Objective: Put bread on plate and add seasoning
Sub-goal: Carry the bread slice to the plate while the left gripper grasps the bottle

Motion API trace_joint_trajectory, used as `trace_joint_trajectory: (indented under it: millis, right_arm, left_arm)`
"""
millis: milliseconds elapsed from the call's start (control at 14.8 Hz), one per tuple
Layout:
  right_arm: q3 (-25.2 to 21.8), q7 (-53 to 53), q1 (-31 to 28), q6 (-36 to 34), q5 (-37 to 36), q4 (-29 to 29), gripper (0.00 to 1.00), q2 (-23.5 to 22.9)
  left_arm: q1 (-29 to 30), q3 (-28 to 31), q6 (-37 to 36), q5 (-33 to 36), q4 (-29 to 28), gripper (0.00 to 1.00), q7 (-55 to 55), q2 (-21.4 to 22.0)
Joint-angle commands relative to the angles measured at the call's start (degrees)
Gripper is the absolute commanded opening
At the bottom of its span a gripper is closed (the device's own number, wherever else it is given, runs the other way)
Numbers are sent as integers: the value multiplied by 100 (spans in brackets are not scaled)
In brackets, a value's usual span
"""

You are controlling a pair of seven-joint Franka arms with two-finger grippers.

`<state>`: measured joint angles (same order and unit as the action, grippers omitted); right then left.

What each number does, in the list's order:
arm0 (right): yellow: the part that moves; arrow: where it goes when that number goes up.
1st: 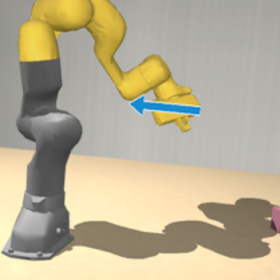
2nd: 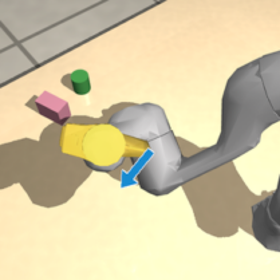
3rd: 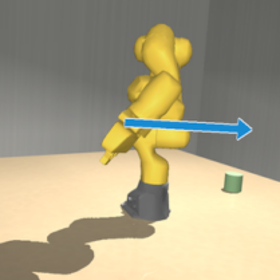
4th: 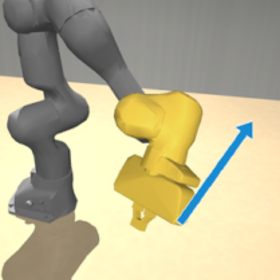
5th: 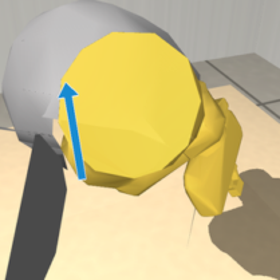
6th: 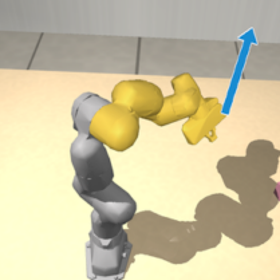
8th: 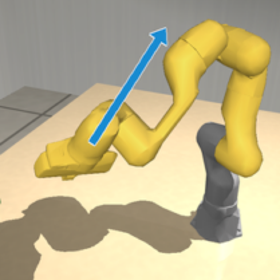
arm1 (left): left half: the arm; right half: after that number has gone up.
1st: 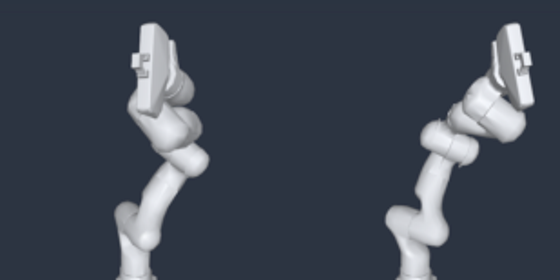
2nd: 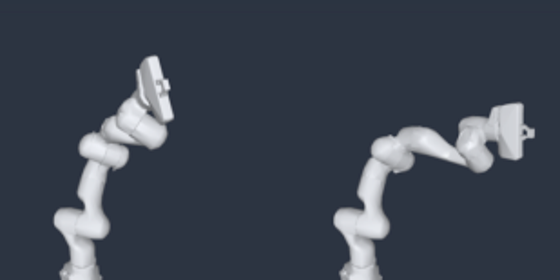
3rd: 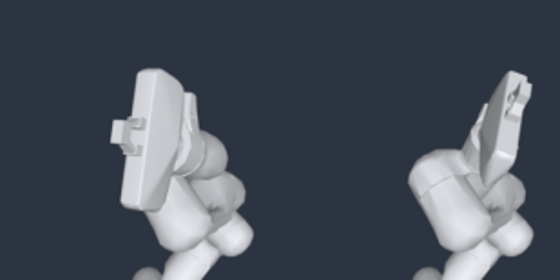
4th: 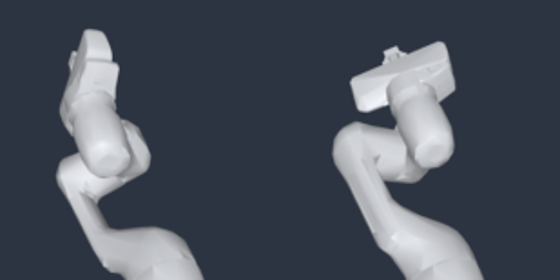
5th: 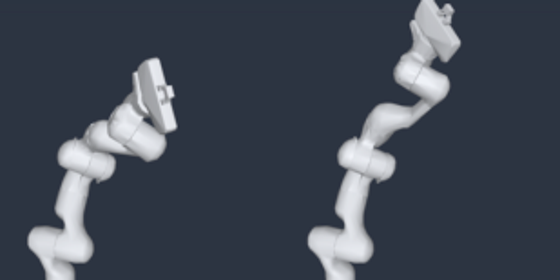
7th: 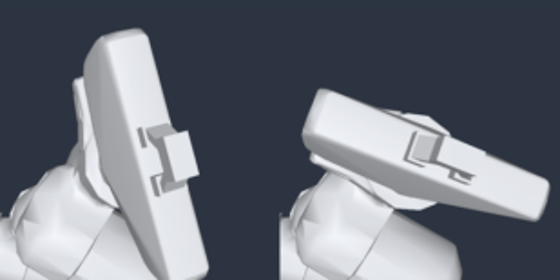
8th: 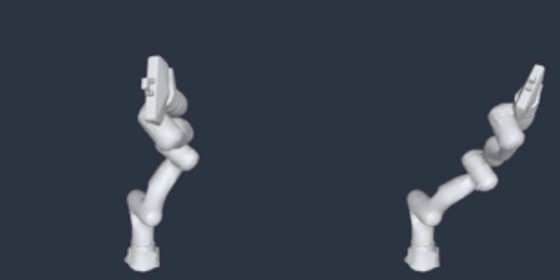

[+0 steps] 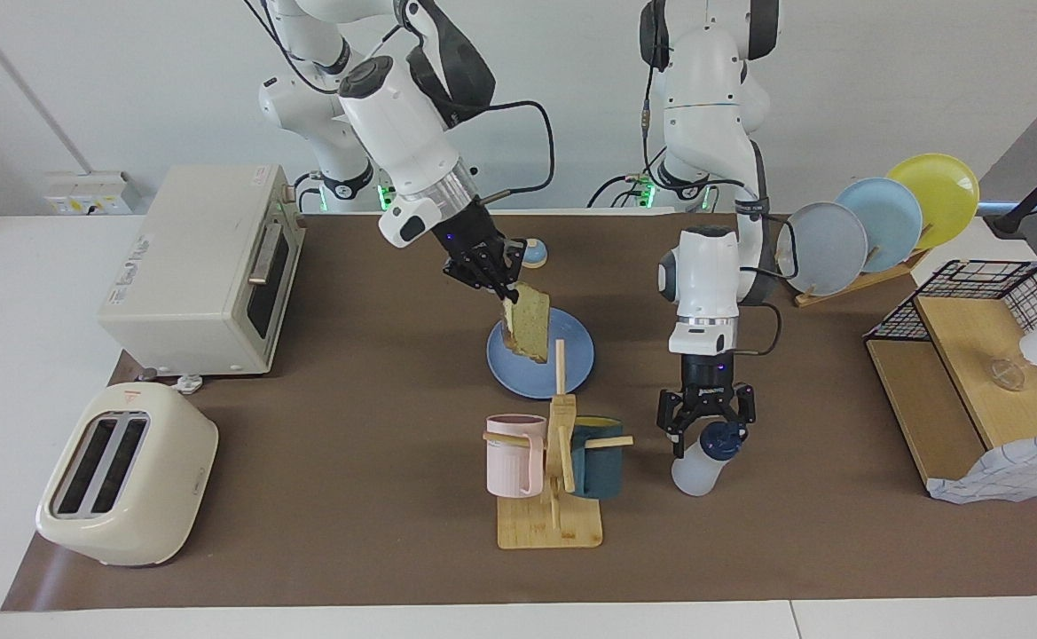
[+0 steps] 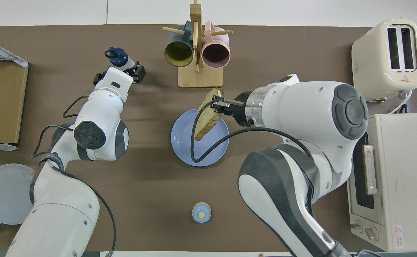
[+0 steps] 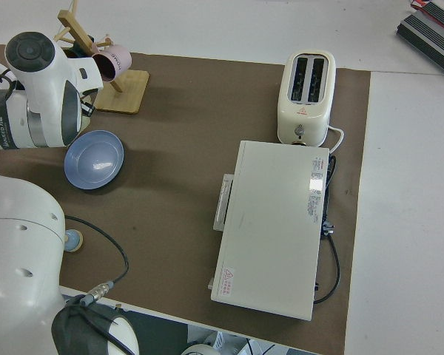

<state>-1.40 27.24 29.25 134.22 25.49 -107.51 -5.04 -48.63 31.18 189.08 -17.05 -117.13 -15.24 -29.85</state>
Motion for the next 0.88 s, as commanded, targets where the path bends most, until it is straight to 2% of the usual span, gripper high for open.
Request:
trace_joint_trajectory:
  millis: [0,339,475,814]
  right_arm:
    - [-18,-753,-24,323,805,-269,0,-41]
    - [-18,-1704,167,1078,2186,-928,0,-76]
    - [-18,-1713,344,1333,2250,-1113,0,-94]
    - [-9,-1940,353,1405,2259,-1412,0,-6]
  left_arm:
    - [-173,257,68,-62,199,100,-23,-214]
    - [-182,257,42,-53,305,100,-32,-222]
    - [-182,257,42,-53,305,100,-32,-222]
    - [-182,248,112,-79,322,100,-58,-407]
